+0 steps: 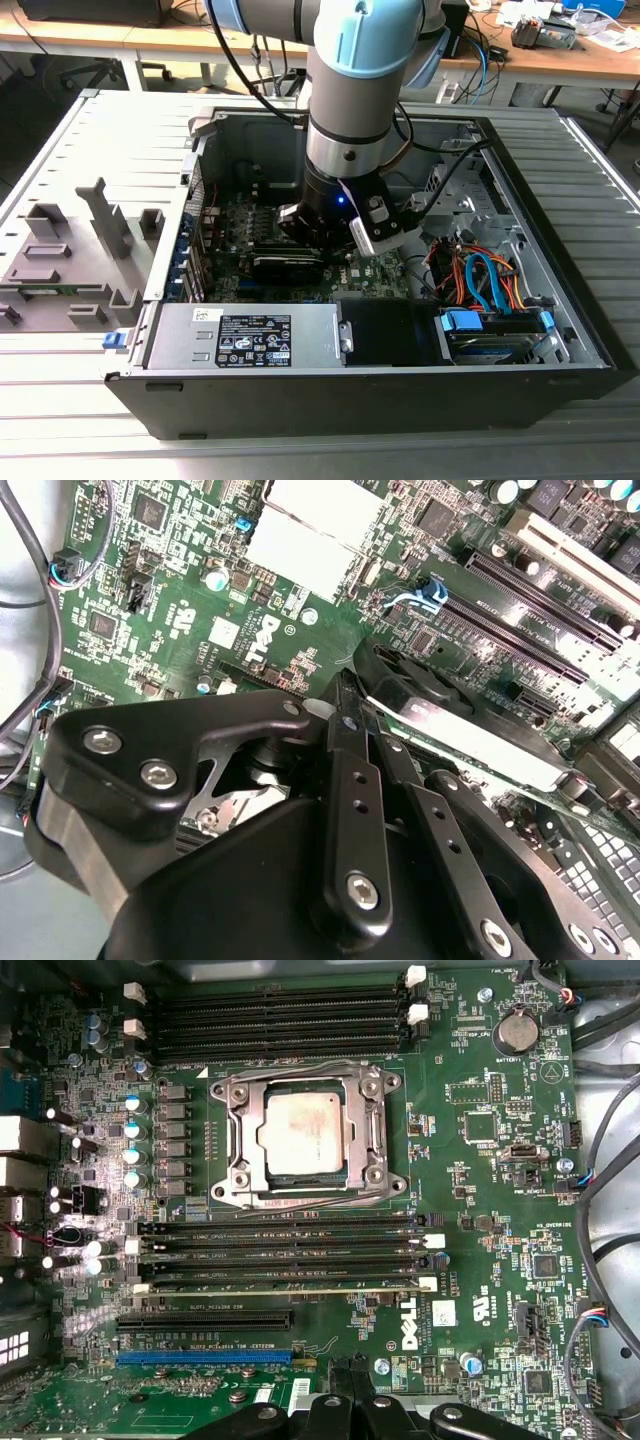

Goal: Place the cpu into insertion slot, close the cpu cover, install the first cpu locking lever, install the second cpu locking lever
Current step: 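Install the second cpu locking lever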

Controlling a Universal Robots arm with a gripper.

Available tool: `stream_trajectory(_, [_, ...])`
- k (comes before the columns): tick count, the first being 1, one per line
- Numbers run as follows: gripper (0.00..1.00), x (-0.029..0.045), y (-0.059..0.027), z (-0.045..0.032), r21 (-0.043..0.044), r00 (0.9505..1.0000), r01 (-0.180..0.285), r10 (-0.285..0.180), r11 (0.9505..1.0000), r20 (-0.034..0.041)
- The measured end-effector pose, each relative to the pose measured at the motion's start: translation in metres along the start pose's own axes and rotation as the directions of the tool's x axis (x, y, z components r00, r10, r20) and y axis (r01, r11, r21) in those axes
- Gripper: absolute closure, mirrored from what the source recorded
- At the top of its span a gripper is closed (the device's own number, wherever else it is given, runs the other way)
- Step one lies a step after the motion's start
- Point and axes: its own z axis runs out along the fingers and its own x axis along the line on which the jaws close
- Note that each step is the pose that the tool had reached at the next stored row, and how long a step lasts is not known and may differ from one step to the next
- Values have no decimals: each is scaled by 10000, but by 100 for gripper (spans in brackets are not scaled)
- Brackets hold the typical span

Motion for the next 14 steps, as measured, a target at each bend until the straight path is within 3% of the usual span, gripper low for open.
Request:
stream_trajectory(4, [89,5,151,5,107,10000,-4,4,9999,3])
stream_trajectory(14, [89,12,384,19,163,10000,-5,5,9999,5])
